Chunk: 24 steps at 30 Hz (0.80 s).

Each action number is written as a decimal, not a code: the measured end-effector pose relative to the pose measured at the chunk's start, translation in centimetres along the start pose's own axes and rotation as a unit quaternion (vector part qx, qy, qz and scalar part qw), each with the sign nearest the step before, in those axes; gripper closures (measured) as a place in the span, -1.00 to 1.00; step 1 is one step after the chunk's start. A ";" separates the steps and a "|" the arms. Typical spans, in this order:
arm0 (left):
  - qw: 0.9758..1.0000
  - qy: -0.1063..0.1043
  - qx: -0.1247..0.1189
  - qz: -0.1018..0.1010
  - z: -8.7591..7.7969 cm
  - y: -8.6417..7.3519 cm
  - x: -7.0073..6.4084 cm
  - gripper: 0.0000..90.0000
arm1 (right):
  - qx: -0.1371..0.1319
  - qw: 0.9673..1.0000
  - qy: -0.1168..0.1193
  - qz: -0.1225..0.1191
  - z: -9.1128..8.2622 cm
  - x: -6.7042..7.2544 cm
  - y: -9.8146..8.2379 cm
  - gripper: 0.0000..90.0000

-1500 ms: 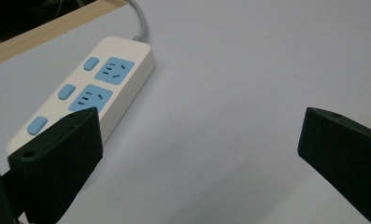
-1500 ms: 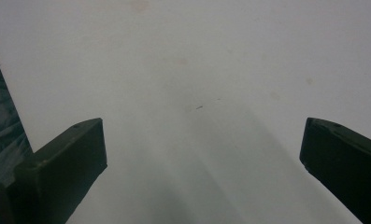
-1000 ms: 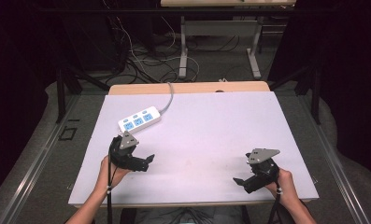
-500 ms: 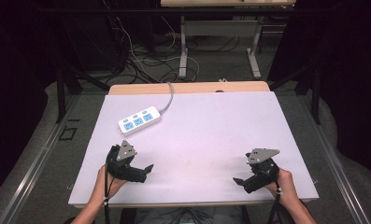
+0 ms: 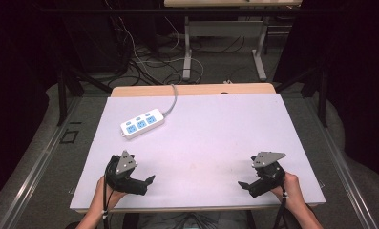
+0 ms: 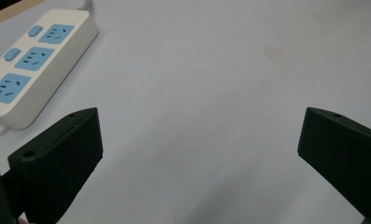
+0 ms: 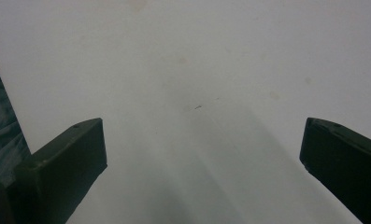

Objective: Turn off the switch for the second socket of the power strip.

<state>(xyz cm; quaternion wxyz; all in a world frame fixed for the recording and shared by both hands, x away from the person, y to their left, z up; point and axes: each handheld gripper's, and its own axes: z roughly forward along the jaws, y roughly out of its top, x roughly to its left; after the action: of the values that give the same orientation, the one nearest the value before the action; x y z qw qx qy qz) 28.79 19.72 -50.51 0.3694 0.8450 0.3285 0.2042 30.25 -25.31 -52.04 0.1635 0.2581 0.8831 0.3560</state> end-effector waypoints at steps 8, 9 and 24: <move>1.000 0.000 -0.001 0.005 -0.4 -0.7 -0.5 -1.00 | 0.000 1.000 0.000 0.001 0.0 0.0 0.0 -0.99; 1.000 0.000 -0.004 0.005 -0.4 -0.8 -0.5 -1.00 | 0.002 1.000 0.001 0.000 0.0 0.0 0.0 -0.99; 1.000 0.002 -0.002 0.004 -0.4 -1.9 -0.7 -1.00 | 0.001 1.000 -0.001 0.000 0.0 0.1 0.0 -0.99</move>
<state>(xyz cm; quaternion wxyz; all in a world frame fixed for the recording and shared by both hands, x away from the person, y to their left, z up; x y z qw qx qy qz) 27.30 20.34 -51.78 0.3695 0.8451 0.3255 0.2082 30.22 -25.27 -52.07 0.1641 0.2590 0.8833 0.3547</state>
